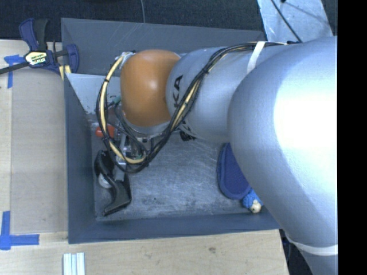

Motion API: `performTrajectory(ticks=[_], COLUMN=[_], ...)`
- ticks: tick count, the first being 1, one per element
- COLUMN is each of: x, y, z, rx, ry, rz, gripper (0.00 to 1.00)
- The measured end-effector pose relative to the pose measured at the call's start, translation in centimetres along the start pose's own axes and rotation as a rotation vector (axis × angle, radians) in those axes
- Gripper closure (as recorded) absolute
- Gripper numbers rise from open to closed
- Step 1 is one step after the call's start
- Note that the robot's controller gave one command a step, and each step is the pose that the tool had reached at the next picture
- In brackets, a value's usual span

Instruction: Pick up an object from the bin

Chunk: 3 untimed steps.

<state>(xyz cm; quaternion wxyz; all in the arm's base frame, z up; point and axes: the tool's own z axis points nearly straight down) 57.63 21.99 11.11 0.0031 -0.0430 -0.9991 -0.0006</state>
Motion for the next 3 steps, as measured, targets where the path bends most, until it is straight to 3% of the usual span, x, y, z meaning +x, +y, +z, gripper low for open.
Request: performTrajectory(ticks=[1, 2, 3], x=[-5.5, -5.6, -0.8], y=[-2.9, -2.9, -2.0], z=[3.8, 3.6, -9.9], rx=[-0.001, -0.001, -0.002], ry=[-0.018, -0.019, -0.016], rz=[-0.130, -0.130, -0.145], gripper=[0.00, 1.00, 1.00])
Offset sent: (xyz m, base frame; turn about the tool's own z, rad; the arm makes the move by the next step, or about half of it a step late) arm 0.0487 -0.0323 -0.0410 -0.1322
